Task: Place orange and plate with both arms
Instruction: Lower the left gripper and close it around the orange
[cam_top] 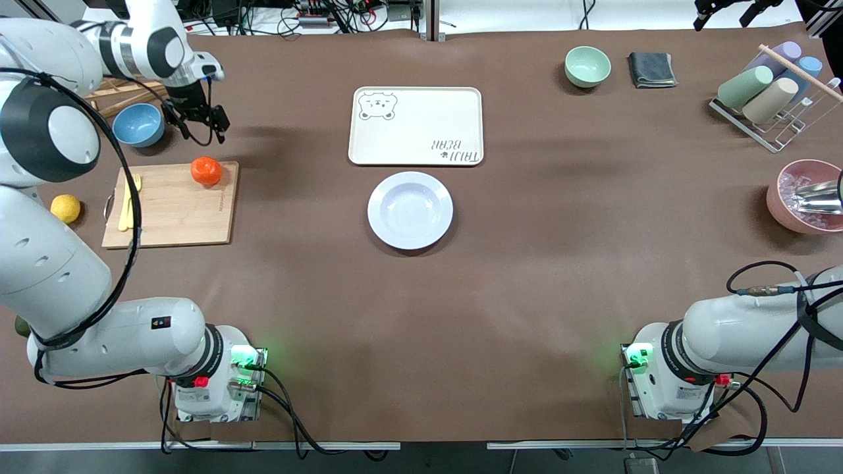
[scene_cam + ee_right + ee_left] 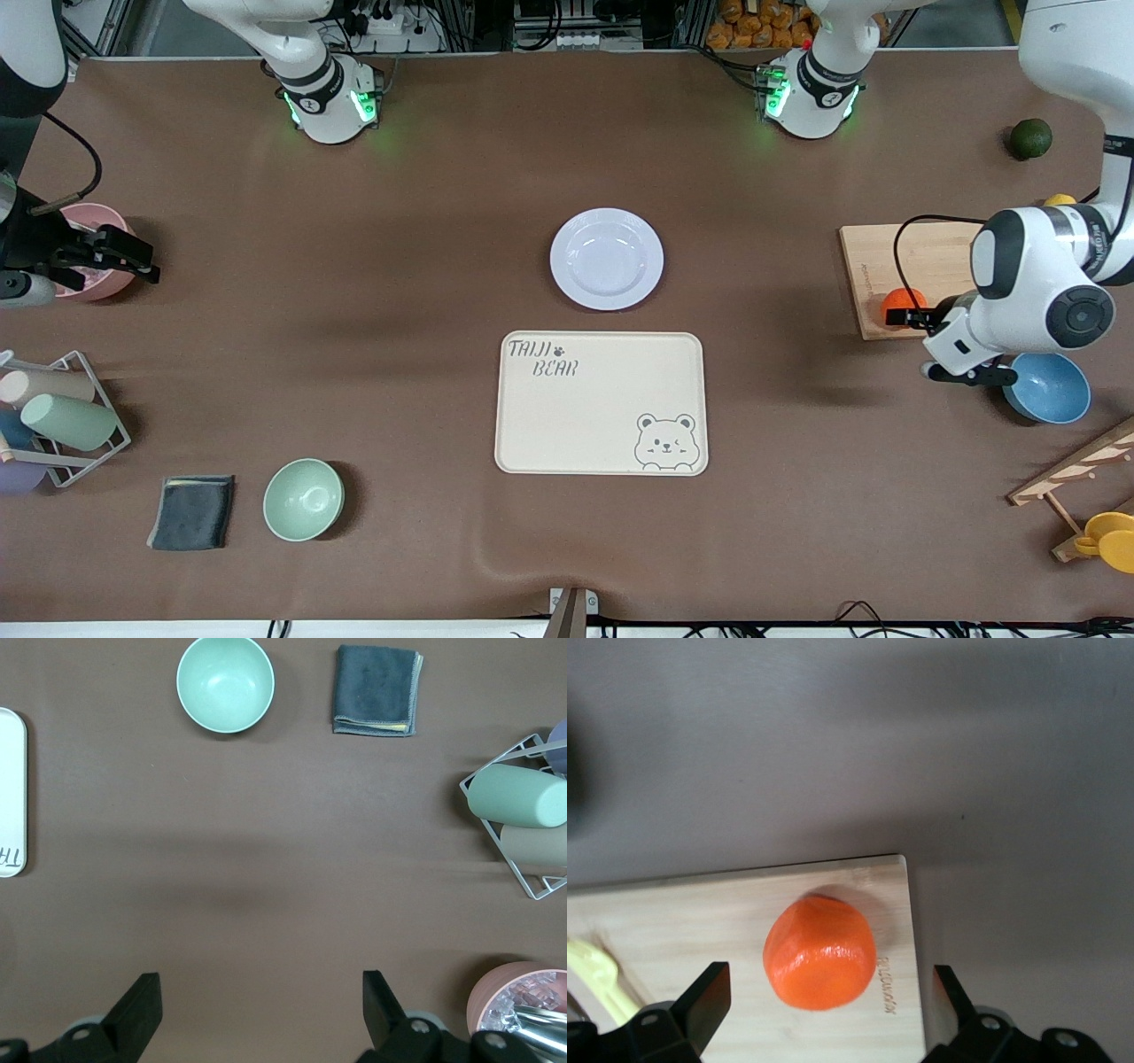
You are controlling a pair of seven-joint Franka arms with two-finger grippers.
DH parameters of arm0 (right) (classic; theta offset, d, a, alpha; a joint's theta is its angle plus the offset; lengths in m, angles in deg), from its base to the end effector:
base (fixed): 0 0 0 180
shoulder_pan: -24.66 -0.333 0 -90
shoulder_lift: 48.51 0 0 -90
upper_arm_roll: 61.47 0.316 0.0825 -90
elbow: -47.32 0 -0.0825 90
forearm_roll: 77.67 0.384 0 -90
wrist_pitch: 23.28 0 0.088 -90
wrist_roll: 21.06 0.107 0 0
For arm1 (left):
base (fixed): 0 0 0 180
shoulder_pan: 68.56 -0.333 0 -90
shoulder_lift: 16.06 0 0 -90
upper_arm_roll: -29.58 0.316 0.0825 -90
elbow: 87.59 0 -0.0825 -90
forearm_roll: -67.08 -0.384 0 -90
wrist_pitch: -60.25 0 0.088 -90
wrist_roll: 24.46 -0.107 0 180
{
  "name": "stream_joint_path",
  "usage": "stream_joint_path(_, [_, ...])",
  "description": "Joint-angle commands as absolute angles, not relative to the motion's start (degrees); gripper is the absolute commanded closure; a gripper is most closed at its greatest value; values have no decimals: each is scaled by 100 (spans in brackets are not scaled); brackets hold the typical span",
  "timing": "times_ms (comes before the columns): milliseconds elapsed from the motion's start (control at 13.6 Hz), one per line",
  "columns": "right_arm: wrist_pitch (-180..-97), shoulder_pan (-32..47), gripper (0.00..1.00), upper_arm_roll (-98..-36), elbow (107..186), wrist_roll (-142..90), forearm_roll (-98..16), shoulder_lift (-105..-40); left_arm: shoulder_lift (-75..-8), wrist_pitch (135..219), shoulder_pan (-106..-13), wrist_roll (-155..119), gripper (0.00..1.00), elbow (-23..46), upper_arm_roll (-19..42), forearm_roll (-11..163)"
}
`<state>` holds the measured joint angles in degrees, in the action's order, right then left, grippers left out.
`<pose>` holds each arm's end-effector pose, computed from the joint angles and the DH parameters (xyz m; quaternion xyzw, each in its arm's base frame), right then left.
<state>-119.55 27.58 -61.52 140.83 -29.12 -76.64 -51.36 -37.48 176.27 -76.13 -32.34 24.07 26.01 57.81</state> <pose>0.5760 -0.0281 0.5768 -0.9990 -0.0434 -0.0001 0.0089 0.5801 0.0509 0.2677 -0.9844 0.0787 0.1520 0.0395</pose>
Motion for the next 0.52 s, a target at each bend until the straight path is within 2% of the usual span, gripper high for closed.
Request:
stream_joint_path(0, [-11882, 2747, 0, -6156, 14022, -2765, -7723, -5132, -3346, 18284, -7778, -3702, 0, 3192, 2527, 5496])
stream_joint_path(443, [-11838, 2835, 0, -6156, 14031, -2765, -7723, -5132, -3232, 18725, -7744, -3773, 0, 3721, 2439, 4706])
